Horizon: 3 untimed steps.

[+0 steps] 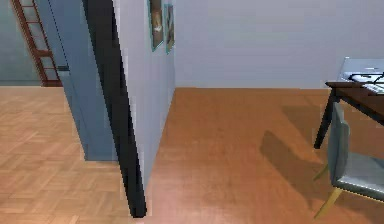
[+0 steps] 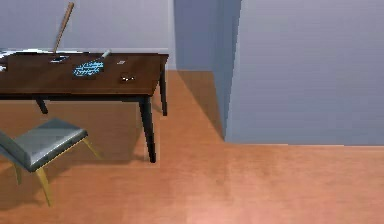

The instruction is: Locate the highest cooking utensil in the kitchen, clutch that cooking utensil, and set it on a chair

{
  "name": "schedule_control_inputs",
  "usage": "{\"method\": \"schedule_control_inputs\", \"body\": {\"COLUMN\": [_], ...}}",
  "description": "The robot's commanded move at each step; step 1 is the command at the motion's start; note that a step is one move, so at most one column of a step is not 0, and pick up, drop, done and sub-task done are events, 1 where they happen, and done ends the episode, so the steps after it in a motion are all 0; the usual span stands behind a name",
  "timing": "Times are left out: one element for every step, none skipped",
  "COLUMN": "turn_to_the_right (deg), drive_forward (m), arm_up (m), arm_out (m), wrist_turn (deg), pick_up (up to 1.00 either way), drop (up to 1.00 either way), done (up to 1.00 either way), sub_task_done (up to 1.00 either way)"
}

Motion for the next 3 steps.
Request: {"method": "schedule_control_inputs", "body": {"turn_to_the_right": [27.0, 0.0, -21.0], "drive_forward": [0.0, 0.3, 0.0], "arm_up": [0.0, 0.0, 0.0], "arm_out": [0.0, 0.0, 0.0], "wrist_turn": [0.0, 0.0, 0.0], "pick_up": [0.0, 0.0, 0.0], "drop": [0.0, 0.0, 0.0], "done": [0.0, 0.0, 0.0], "sub_task_done": [0.0, 0.0, 0.0]}}
